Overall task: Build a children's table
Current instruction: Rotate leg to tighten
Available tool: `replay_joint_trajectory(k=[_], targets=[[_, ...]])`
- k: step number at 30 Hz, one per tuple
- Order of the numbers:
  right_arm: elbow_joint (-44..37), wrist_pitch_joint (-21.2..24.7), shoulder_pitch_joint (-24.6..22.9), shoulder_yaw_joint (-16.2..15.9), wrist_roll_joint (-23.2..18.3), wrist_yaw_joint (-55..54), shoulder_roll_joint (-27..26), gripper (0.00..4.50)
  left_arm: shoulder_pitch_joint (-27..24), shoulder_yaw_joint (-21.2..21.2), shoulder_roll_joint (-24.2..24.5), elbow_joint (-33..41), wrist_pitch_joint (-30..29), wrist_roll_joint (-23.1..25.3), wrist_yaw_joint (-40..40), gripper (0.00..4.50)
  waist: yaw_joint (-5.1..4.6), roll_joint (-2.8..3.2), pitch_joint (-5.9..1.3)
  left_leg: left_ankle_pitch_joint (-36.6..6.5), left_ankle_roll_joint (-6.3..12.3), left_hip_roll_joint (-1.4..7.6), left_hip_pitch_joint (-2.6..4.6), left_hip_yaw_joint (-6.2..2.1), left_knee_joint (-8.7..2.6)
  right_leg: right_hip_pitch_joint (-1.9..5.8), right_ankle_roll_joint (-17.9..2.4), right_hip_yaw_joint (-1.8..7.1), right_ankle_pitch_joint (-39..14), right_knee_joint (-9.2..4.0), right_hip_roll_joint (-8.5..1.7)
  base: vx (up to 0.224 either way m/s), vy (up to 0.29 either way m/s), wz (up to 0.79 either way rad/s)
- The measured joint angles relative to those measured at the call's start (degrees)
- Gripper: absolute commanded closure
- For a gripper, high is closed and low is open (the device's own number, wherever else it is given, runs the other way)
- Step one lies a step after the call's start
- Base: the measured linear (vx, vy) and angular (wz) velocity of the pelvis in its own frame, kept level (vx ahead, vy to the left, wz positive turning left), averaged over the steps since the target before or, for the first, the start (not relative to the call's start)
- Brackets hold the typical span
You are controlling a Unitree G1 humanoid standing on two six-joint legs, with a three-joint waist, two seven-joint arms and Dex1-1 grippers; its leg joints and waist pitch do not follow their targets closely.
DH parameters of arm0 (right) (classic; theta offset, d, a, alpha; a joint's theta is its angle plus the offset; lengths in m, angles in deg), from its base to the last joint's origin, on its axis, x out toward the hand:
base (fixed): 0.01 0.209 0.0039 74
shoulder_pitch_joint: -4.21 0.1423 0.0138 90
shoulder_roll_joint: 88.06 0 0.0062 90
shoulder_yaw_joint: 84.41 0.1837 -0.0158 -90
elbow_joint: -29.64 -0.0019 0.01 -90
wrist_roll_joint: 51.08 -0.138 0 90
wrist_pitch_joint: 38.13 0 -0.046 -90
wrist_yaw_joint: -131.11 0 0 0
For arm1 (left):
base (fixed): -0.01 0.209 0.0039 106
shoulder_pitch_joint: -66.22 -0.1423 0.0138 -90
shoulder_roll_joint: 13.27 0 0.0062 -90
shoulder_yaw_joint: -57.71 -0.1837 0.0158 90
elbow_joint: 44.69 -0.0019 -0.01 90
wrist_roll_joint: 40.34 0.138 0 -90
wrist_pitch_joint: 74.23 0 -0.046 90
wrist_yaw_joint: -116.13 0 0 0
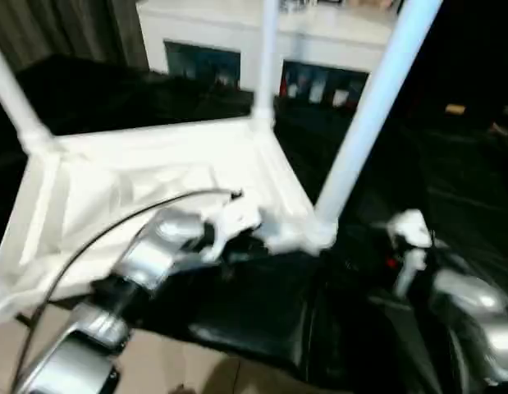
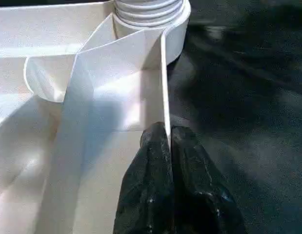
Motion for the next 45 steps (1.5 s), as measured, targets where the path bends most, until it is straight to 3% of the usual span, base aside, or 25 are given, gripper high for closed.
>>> replay_joint_trajectory(k=[8, 9, 10, 13, 17, 20, 24, 33, 34, 45], targets=[[-1.1, -1.3, 0.4, -3.6, 3.3, 2.6, 1.5, 0.29, -1.4, -0.5, 1.4, 1.1, 3.1, -0.7, -3.5, 4.50, 0.23, 0.07, 0.00, 0.0, 0.00, -0.01, -0.02, 0.08, 0.01, 0.03, 0.0, 0.06, 0.0, 0.05, -0.03, 0.000, 0.000, 0.00], [-1.0, -1.3, 0.6, -3.6, 3.5, 2.6, 1.4, 0.25, -1.4, -0.5, 1.4, 1.0, 3.3, -0.6, -3.3, 4.06, 0.23, 0.07, 0.00, 0.0, 0.00, -0.01, -0.02, 0.08, 0.01, 0.03, 0.0, 0.07, 0.0, 0.07, -0.03, 0.000, 0.000, 0.00], [-0.9, -1.3, 0.7, -3.7, 3.7, 2.6, 1.4, 0.25, -1.4, -0.4, 1.4, 0.9, 3.2, -0.6, -3.2, 3.95, 0.21, 0.07, 0.00, 0.0, 0.00, -0.01, -0.01, 0.09, 0.01, 0.03, 0.0, 0.08, 0.0, 0.10, -0.03, 0.000, 0.000, 0.00], [-0.8, -1.4, 1.2, -4.5, 4.5, 2.6, 0.9, 0.25, -1.2, 0.5, -0.1, 1.5, 3.0, -2.0, -3.0, 3.82, 0.08, -0.01, -0.02, 0.0, -0.01, 0.00, 0.03, 0.08, 0.01, 0.08, 0.0, 0.08, 0.0, 0.12, -0.02, 0.000, 0.000, 0.00], [-0.6, -2.4, 1.6, -5.7, 5.0, 2.6, -0.5, 0.25, -1.0, 0.4, -0.8, 2.4, 3.2, -1.7, -2.1, 3.45, -0.84, 0.00, -0.02, 0.0, -0.01, 0.00, 0.04, 0.03, 0.01, 0.05, 0.0, 0.08, 0.0, 0.17, 0.03, 0.000, 0.000, 0.00], [-0.2, -2.5, 1.9, -5.7, 5.1, 2.6, -0.7, 0.25, -1.0, -0.1, -0.6, 2.3, 3.0, -1.0, -1.9, 3.22, -0.81, 0.00, -0.02, 0.0, -0.01, 0.00, 0.02, 0.03, 0.01, 0.05, 0.0, 0.08, 0.0, 0.16, 0.04, 0.000, 0.000, 0.00], [0.6, -2.8, 2.7, -6.0, 5.5, 2.6, -0.8, 0.25, -0.9, -1.7, 0.7, 1.1, 3.0, 1.7, -1.6, 3.22, -0.69, 0.01, -0.03, 0.0, 0.00, 0.00, 0.01, 0.04, 0.03, 0.06, 0.0, 0.09, 0.0, 0.14, 0.04, 0.000, 0.000, 0.00], [1.3, -3.4, 2.9, -6.1, 5.8, 2.7, -0.9, 0.25, -0.2, -2.1, 2.4, 1.3, 1.4, 2.7, -1.7, 3.22, -0.69, 0.05, -0.06, 0.0, 0.00, 0.00, 0.07, 0.06, 0.05, 0.09, 0.0, 0.12, 0.0, 0.20, 0.04, 0.000, 0.000, 0.00], [1.5, -3.4, 2.9, -6.1, 5.8, 2.7, -0.9, 0.25, -0.2, -2.0, 2.4, 1.3, 1.3, 2.7, -1.7, 3.47, -0.68, 0.05, -0.06, 0.0, -0.01, 0.00, 0.07, 0.06, 0.06, 0.10, 0.0, 0.12, 0.0, 0.20, 0.04, 0.000, 0.000, 0.00], [5.1, -5.1, 6.3, -7.2, 7.4, 3.4, -1.4, 0.25, -0.8, -2.0, 3.2, 2.7, -0.5, 1.6, -4.1, 4.34, -0.75, 0.04, -0.06, 0.1, 0.08, 0.00, 0.05, 0.06, 0.18, 0.09, -0.1, 0.16, 0.0, 0.22, 0.04, 0.000, 0.000, 0.00]])
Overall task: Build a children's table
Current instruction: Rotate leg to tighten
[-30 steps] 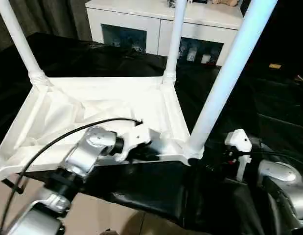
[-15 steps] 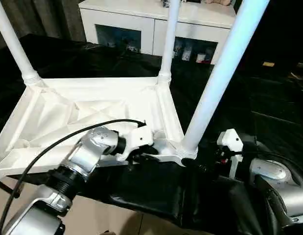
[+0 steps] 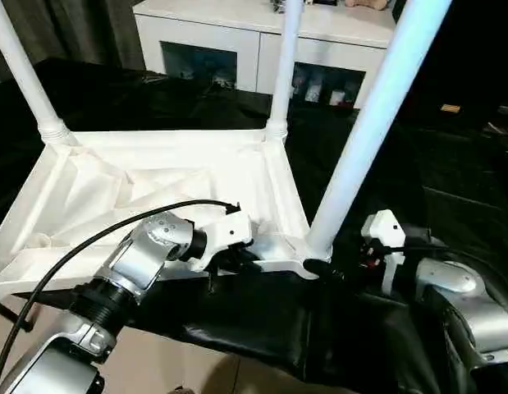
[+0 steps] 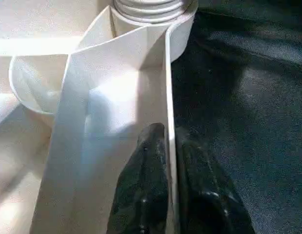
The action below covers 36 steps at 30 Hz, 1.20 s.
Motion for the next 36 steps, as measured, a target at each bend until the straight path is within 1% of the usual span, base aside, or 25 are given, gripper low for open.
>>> replay_joint_trajectory(k=[2, 6, 11, 12, 13, 23, 24, 25, 26, 29, 36], targets=[[1.4, -0.9, 1.0, -0.7, 0.7, 0.2, 0.0, 0.25, -0.2, 0.0, 0.0, 0.3, 0.0, 0.0, 0.0, 4.48, 0.03, 0.00, 0.00, 0.0, 0.00, 0.00, -0.02, 0.02, 0.07, 0.00, 0.0, 0.02, 0.0, 0.01, 0.00, 0.000, 0.000, 0.00], [3.0, -2.4, 1.9, -2.1, 2.0, 0.9, -0.3, 0.25, -0.3, -0.1, 0.0, 0.6, 0.0, 0.1, 0.1, 4.48, 0.06, -0.02, -0.01, 0.0, 0.04, 0.00, -0.02, 0.03, 0.08, 0.00, 0.0, 0.03, 0.0, 0.03, 0.00, 0.000, 0.000, 0.00], [3.9, -2.7, 2.9, -2.2, 2.2, 1.4, -0.6, 0.25, -0.4, -0.1, 0.1, 0.7, 0.0, 0.1, 0.3, 4.48, 0.05, -0.03, -0.01, 0.0, 0.07, 0.00, -0.01, 0.03, 0.12, 0.00, 0.0, 0.04, 0.0, 0.07, 0.00, 0.000, 0.000, 0.00], [3.9, -3.1, 2.9, -2.2, 2.2, 1.5, -0.6, 0.44, -0.4, -0.1, 0.1, 0.8, 0.0, 0.1, 0.4, 4.49, 0.06, -0.03, -0.01, 0.0, 0.07, 0.00, -0.01, 0.03, 0.12, 0.00, 0.0, 0.04, 0.0, 0.07, 0.00, 0.000, 0.000, 0.00], [4.0, -3.3, 2.9, -2.2, 2.2, 1.6, -0.7, 0.44, -0.4, -0.1, 0.1, 0.8, 0.0, 0.1, 0.4, 4.49, 0.06, -0.03, -0.01, 0.0, 0.07, 0.00, -0.01, 0.04, 0.12, 0.00, 0.0, 0.05, 0.0, 0.07, 0.00, 0.000, 0.000, 0.00], [6.2, -4.4, 3.4, -2.2, 2.2, 2.2, -0.9, 1.41, -0.7, -0.1, 0.4, 1.0, 0.6, 0.1, 0.2, 4.50, 0.03, -0.04, -0.02, 0.0, 0.08, 0.00, 0.00, 0.04, 0.16, -0.01, 0.0, 0.05, 0.0, 0.13, 0.00, 0.000, 0.000, 0.00], [6.3, -4.5, 3.4, -2.2, 2.2, 2.2, -0.9, 1.41, -0.7, -0.1, 0.5, 1.0, 0.6, 0.1, 0.1, 4.50, 0.04, -0.04, -0.02, 0.0, 0.08, 0.00, 0.00, 0.04, 0.16, -0.01, 0.0, 0.05, 0.0, 0.14, 0.00, 0.000, 0.000, 0.00], [6.5, -4.6, 3.5, -2.2, 2.2, 2.3, -1.0, 1.57, -0.7, -0.1, 0.5, 1.0, 0.6, 0.1, 0.1, 4.50, 0.03, -0.04, -0.02, 0.0, 0.08, 0.00, 0.00, 0.04, 0.16, -0.01, 0.0, 0.05, 0.0, 0.14, 0.00, 0.000, 0.000, 0.00], [6.9, -4.8, 3.7, -2.2, 2.2, 2.6, -1.1, 1.65, -0.7, -0.1, 0.5, 1.0, 0.6, 0.1, 0.2, 4.50, 0.01, -0.04, -0.02, 0.0, 0.08, 0.00, 0.00, 0.04, 0.18, -0.01, 0.0, 0.05, 0.0, 0.16, 0.00, 0.000, 0.000, 0.00], [7.2, -4.9, 3.8, -2.2, 2.2, 2.7, -1.1, 1.76, -0.7, -0.1, 0.5, 1.0, 0.6, 0.1, 0.2, 4.50, 0.01, -0.05, -0.02, 0.0, 0.08, 0.01, 0.01, 0.03, 0.18, -0.01, 0.0, 0.05, 0.0, 0.18, 0.00, 0.000, 0.000, 0.00], [7.7, -5.8, 3.9, -2.2, 2.3, 3.0, -1.2, 1.81, -0.7, -0.1, 0.5, 1.0, 0.6, 0.2, 0.2, 4.50, 0.01, -0.06, -0.03, 0.0, 0.08, 0.01, 0.01, 0.03, 0.19, -0.01, 0.0, 0.05, 0.0, 0.19, 0.00, 0.000, 0.000, 0.00]])
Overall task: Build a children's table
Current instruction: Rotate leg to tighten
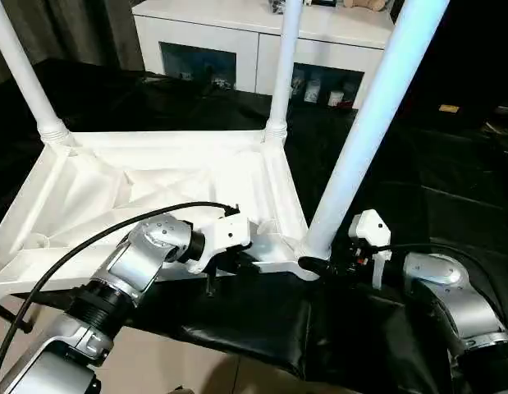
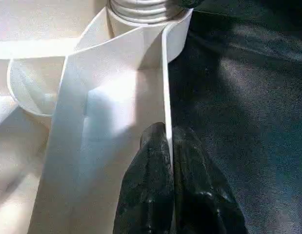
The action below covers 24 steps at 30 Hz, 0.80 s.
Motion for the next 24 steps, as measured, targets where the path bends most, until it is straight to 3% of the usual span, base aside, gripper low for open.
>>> replay_joint_trajectory(k=[4, 12, 17, 21, 22, 24], targets=[[1.6, -0.4, 0.5, 0.3, 0.3, -1.4, -1.4, 1.81, 0.0, 0.1, 0.0, -0.3, 0.0, 0.2, 0.9, 4.50, -0.15, -0.06, -0.05, 0.0, -0.02, 0.00, 0.05, 0.00, 0.03, 0.01, 0.0, 0.01, 0.0, 0.06, 0.00, 0.000, 0.000, 0.00], [16.9, 1.4, 10.0, 5.7, 5.2, -33.0, -16.3, 1.83, 5.9, 3.4, -14.1, -12.8, -7.1, 4.3, 22.1, 4.50, -1.34, -0.05, -0.22, 0.0, -0.24, -0.10, 0.89, -0.12, 0.12, 0.84, 0.1, 0.04, 0.1, -0.34, -0.08, -0.021, 0.000, 0.00], [27.1, 0.8, 17.5, 11.1, 7.0, -53.6, -24.0, 1.83, 10.8, 5.7, -24.1, -21.9, -10.2, 5.1, 35.3, 4.50, -1.43, 0.10, -0.34, 0.0, -0.14, -0.15, 0.89, -0.16, 0.10, 0.91, 0.1, 0.02, 0.1, -0.59, -0.11, 0.000, 0.000, 0.00], [29.9, -2.1, 18.2, 12.9, 6.7, -55.1, -25.2, 1.83, 11.3, 5.7, -25.3, -23.1, -10.1, 5.1, 36.6, 4.50, -1.36, 0.00, -0.56, 0.0, -0.13, -0.14, 0.72, -0.15, 0.05, 1.05, 0.1, 0.00, 0.1, -0.59, -0.11, 0.000, 0.000, 0.00], [29.9, -2.5, 18.2, 13.4, 6.4, -54.7, -25.3, 1.48, 11.4, 5.7, -25.3, -23.1, -10.1, 5.1, 36.6, 4.50, -1.33, -0.01, -0.56, 0.0, -0.13, -0.14, 0.67, -0.15, 0.03, 1.04, 0.1, -0.02, 0.1, -0.59, -0.11, 0.000, 0.000, 0.00], [29.2, -3.2, 17.5, 14.1, 5.7, -53.7, -25.3, 1.27, 11.4, 5.6, -25.3, -23.1, -9.8, 5.2, 36.3, 4.50, -1.21, -0.01, -0.57, 0.0, -0.12, -0.13, 0.54, -0.14, 0.00, 0.97, 0.1, -0.03, 0.1, -0.59, -0.11, 0.000, 0.000, 0.00]])
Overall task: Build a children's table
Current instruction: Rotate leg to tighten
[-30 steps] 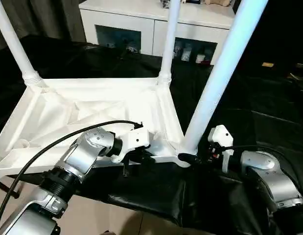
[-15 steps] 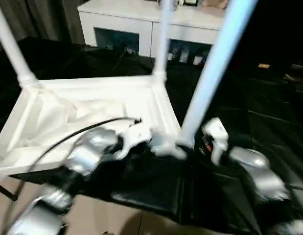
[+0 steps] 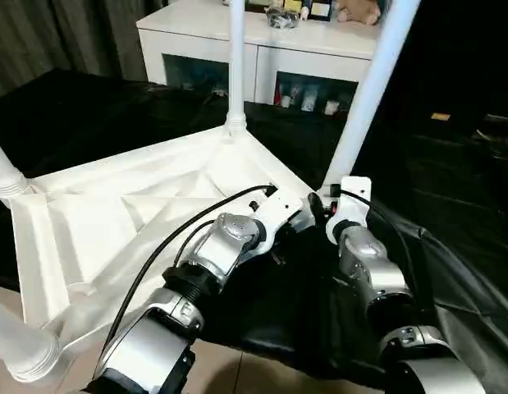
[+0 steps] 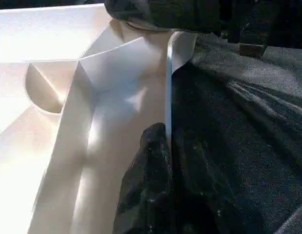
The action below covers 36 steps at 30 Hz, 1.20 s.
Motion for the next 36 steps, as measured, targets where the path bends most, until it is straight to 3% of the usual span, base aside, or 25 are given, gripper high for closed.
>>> replay_joint_trajectory(k=[5, 10, 16, 17, 21, 26, 36], targets=[[-3.2, -1.8, -2.3, -0.4, -0.9, 2.7, -0.3, 0.80, 0.4, 0.1, 1.1, -0.9, 2.5, 0.9, 0.2, 4.50, -0.09, 0.08, 0.03, 0.0, 0.00, 0.03, -0.24, 0.00, -0.13, -0.28, 0.0, -0.09, 0.1, 0.08, 0.02, 0.000, 0.000, 0.00], [-11.1, -0.4, -6.6, -3.1, 0.5, 6.7, 3.8, 0.51, 0.5, -0.2, 2.8, -0.8, 4.1, 1.1, -0.8, 4.50, 0.04, 0.25, 0.09, 0.0, 0.00, 0.06, -0.47, -0.02, -0.17, -0.44, 0.1, -0.16, 0.1, 0.17, 0.04, 0.000, 0.000, 0.00], [-21.7, 3.5, -12.9, -5.6, -0.2, 20.8, 13.5, 0.51, -1.1, -1.5, 7.9, 1.8, 8.6, 1.1, -7.6, 4.50, 0.25, 0.46, 0.15, 0.0, 0.01, 0.11, -0.56, -0.04, -0.24, -0.50, 0.1, -0.19, 0.0, 0.20, 0.08, 0.000, 0.000, 0.00], [-25.9, 4.3, -15.6, -7.5, -2.0, 27.0, 16.9, 0.51, -2.4, -2.6, 10.4, 3.8, 11.3, 1.0, -11.2, 4.50, 0.47, 0.63, 0.18, 0.0, 0.01, 0.12, -0.62, -0.06, -0.27, -0.52, 0.1, -0.21, 0.0, 0.12, 0.10, 0.000, 0.000, 0.00], [-32.3, 6.0, -20.6, -9.3, -6.0, 40.2, 24.8, 0.51, -5.3, -4.1, 17.4, 9.3, 14.8, -0.3, -22.8, 4.50, 1.14, 0.73, 0.15, 0.0, 0.01, 0.15, -0.60, -0.03, -0.34, -0.51, 0.1, -0.19, -0.2, 0.09, 0.09, 0.000, 0.000, 0.00], [-34.6, 7.0, -21.0, -9.8, -6.8, 46.5, 26.8, 0.51, -9.0, -5.1, 22.0, 16.1, 14.9, -4.1, -33.5, 4.50, 1.33, 0.71, 0.16, 0.0, 0.03, 0.14, -0.59, 0.02, -0.30, -0.52, 0.1, -0.04, -0.3, 0.08, 0.07, 0.000, 0.000, 0.00], [-35.4, 6.7, -20.8, -12.3, -6.4, 49.1, 27.0, 0.51, -10.8, -5.5, 23.5, 19.6, 13.6, -4.8, -36.5, 4.50, 1.58, 0.63, 0.18, 0.0, 0.02, 0.14, -0.57, 0.12, -0.30, -0.51, 0.1, -0.01, -0.4, 0.19, 0.05, 0.000, 0.000, 0.00]])
